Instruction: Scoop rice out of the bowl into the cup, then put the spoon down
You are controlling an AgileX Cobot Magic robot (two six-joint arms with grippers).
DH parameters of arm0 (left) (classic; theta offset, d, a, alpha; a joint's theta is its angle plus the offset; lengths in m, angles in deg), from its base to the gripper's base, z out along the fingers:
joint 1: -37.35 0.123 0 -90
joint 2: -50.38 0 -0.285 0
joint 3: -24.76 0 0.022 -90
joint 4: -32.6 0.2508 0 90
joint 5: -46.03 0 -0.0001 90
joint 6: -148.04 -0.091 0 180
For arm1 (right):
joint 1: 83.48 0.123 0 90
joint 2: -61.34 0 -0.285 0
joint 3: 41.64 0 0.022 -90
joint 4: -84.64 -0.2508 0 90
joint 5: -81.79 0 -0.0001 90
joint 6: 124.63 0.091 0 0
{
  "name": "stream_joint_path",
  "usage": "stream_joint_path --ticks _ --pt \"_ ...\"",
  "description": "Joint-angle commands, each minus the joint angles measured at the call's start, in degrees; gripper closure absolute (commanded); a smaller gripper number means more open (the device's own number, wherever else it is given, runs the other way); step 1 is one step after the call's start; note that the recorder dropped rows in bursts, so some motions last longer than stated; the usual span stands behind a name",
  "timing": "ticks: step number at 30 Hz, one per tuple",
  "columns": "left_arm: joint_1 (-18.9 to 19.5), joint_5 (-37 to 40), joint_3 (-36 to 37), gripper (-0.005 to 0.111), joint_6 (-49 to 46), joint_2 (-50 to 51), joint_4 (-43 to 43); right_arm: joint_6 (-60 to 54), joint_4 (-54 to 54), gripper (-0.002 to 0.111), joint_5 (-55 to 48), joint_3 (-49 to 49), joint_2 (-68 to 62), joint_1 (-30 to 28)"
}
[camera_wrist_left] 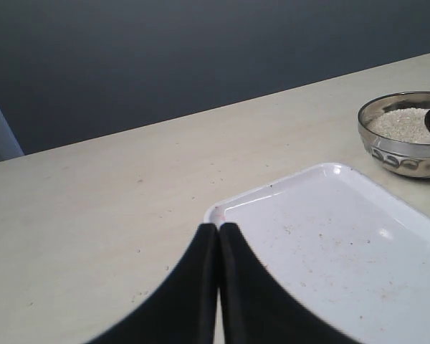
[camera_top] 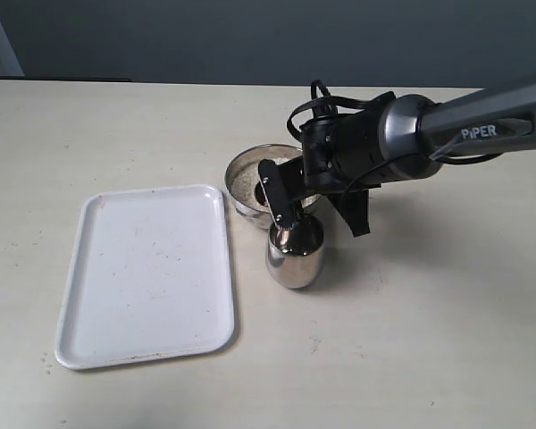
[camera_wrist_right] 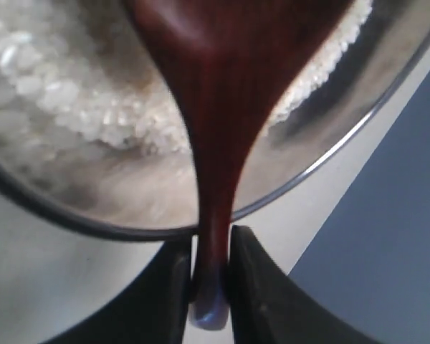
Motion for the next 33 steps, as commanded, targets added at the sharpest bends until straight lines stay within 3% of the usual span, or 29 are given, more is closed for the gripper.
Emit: stream_joint_path --ticks 1,10,17,27,33 --pt "-0.26 -0.84 -0.14 0.106 0.30 -0.25 -0.38 -1.59 -1.67 0.109 -0.91 0.28 0.00 -0.36" --pt "-0.26 -0.84 -0.14 0.106 0.30 -0.25 -0.38 -1.59 -3.86 0.109 -2.99 7.85 0.00 -0.36" --pt "-0.26 -0.84 -0.14 0.106 0.30 -0.25 -0.38 -4.42 -8.59 0.109 -5.53 8.45 0.10 -0.36" --pt "-0.26 -0.84 -0.14 0.106 0.30 -0.25 -0.38 -12.58 -24.70 0.109 -12.47 8.45 4.04 -0.36" --pt "-0.26 -0.84 -0.14 0.106 0.30 -0.25 -0.38 -13.38 -27.63 0.109 -16.31 8.45 5.50 -0.36"
